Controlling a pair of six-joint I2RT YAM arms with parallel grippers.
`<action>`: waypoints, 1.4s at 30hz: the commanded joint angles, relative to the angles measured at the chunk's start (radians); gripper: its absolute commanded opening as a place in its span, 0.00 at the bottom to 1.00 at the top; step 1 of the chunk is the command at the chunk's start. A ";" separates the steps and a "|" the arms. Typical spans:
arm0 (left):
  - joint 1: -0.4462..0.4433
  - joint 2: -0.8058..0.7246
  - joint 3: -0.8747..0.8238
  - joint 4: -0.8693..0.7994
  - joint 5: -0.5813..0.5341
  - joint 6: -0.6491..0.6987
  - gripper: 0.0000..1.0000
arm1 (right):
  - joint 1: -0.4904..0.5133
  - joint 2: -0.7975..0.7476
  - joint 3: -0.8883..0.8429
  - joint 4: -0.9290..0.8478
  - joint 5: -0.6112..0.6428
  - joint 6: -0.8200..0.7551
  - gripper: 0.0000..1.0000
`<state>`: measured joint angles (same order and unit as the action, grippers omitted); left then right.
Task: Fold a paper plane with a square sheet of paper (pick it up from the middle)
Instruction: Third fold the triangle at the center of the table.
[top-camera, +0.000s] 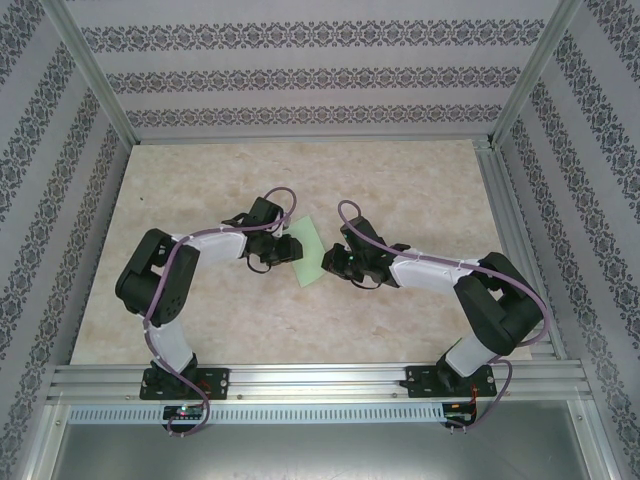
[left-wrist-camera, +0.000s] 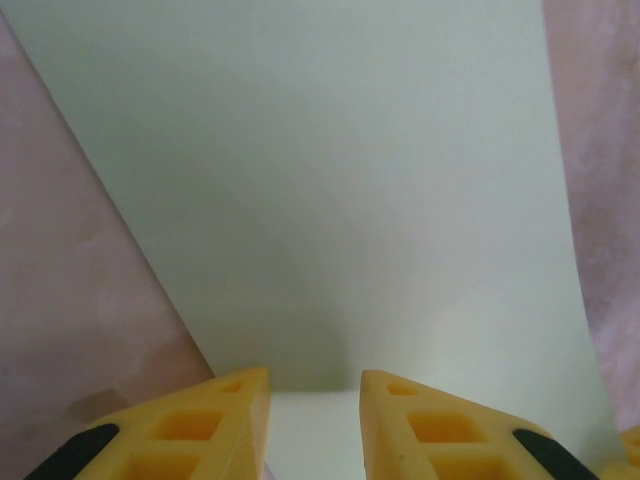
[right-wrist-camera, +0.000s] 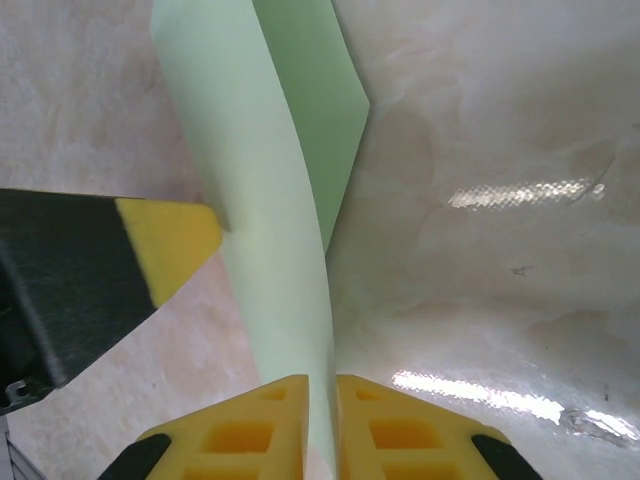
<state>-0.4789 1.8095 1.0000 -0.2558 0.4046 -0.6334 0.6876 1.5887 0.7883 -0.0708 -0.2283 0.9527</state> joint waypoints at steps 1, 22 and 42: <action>-0.006 0.017 0.039 0.005 -0.015 0.026 0.30 | 0.015 0.011 0.028 0.042 -0.019 0.018 0.14; 0.051 -0.031 0.077 -0.022 -0.049 0.036 0.32 | 0.017 0.168 0.191 -0.041 -0.021 0.010 0.04; 0.123 0.111 0.164 -0.038 0.053 0.126 0.30 | 0.019 0.121 0.183 -0.176 -0.005 -0.025 0.04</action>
<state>-0.3664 1.9213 1.1576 -0.3004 0.3878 -0.5377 0.6941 1.7432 0.9680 -0.2008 -0.2554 0.9554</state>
